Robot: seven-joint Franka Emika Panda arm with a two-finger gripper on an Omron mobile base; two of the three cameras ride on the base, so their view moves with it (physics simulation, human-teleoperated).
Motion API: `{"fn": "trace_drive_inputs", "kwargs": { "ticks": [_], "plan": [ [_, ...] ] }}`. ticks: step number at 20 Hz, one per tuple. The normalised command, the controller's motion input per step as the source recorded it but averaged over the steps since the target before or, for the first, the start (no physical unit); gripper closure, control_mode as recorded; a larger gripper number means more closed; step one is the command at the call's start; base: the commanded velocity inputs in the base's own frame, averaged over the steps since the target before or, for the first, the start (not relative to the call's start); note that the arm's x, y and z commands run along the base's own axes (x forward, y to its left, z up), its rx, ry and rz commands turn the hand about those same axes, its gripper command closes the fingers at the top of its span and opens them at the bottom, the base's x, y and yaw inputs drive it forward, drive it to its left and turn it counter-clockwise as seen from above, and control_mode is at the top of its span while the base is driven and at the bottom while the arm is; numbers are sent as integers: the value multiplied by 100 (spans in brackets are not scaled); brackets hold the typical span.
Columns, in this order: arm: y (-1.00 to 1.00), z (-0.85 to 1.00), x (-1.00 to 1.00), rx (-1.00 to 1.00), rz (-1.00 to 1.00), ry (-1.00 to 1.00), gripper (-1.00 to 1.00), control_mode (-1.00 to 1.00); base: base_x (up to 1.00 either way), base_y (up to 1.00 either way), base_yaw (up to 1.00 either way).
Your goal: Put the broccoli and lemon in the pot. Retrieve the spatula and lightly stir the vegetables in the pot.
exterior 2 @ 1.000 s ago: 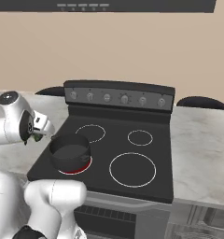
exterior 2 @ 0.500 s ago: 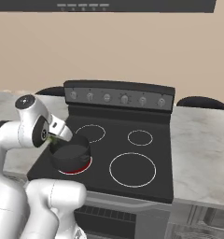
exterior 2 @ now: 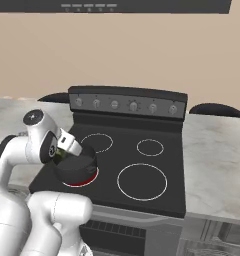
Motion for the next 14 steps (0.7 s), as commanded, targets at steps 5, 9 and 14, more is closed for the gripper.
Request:
{"fn": "trace_drive_inputs", "kwargs": {
  "ticks": [5, 9, 14],
  "plan": [
    [0, -10, 18, 4, 0, 1, 100, -100, 0, 0, 0],
    [0, -14, 18, 9, 0, 11, 100, -100, 0, 0, 0],
    [0, -21, 4, 3, 0, 9, 100, -100, 0, 0, 0]
  ]
}}
